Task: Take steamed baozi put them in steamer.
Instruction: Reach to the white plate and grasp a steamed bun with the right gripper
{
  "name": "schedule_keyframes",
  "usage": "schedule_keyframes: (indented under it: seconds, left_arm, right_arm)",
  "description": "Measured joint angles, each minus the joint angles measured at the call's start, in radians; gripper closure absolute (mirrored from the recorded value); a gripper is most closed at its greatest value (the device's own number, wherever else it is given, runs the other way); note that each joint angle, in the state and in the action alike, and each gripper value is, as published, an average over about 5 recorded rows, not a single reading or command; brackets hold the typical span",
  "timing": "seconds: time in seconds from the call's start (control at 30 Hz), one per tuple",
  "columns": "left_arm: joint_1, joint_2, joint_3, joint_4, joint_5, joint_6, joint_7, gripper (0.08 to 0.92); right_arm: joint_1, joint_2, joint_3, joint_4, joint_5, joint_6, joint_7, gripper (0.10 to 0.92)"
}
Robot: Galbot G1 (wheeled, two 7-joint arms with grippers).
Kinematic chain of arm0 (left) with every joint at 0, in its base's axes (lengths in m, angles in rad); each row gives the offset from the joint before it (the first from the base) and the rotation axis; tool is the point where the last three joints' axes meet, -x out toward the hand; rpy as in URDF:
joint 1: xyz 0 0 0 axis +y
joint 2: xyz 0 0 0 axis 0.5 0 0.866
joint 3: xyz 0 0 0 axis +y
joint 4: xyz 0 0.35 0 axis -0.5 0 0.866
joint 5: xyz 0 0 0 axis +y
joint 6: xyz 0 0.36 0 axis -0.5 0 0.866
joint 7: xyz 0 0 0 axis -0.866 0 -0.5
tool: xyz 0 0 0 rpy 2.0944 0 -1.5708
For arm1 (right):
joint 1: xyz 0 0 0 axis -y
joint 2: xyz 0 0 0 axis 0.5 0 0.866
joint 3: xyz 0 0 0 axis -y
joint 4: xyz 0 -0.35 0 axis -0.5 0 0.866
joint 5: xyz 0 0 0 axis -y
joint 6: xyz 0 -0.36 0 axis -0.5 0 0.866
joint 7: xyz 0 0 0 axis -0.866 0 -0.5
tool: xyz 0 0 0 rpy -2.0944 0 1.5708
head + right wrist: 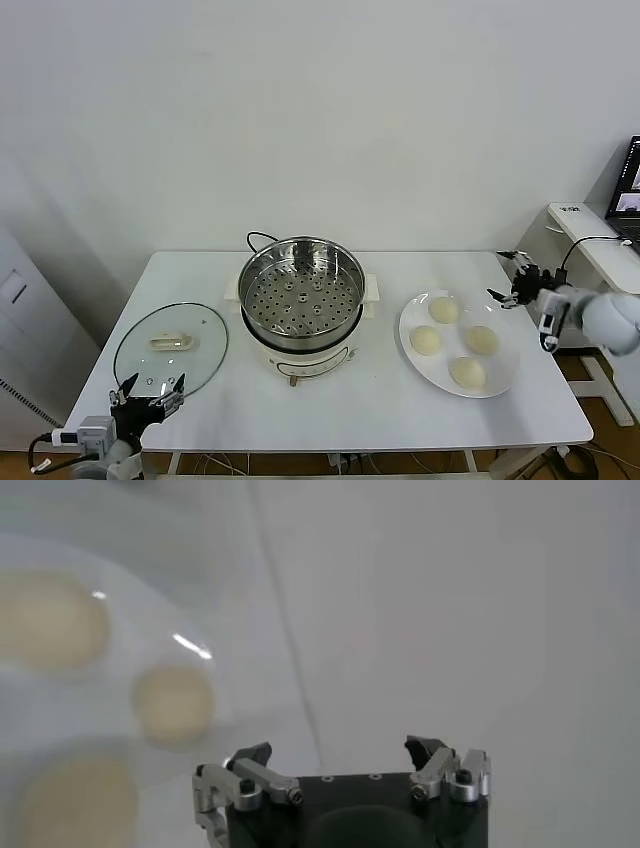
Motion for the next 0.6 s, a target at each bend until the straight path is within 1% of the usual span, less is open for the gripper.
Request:
schedule_keyframes:
  seconds: [0.13, 0.3, 0.6]
  left_arm:
    - [-0.004, 0.000, 0.000, -0.001, 0.000, 0.006, 0.000, 0.177]
    - [-0.006, 0.000, -0.001, -0.001, 0.000, 0.011, 0.001, 0.177]
    - [-0.014, 0.004, -0.001, -0.003, 0.000, 0.020, 0.001, 0.177]
  right_arm:
    - [0.163, 0.021, -0.165, -0.089, 0.010, 0.017, -0.106, 0.203]
    - [0.320, 0.083, -0.328, -0.205, 0.013, 0.034, -0.218, 0.203]
    - [0.457, 0.221, -0.471, -0.413, -0.020, 0.069, -0.344, 0.203]
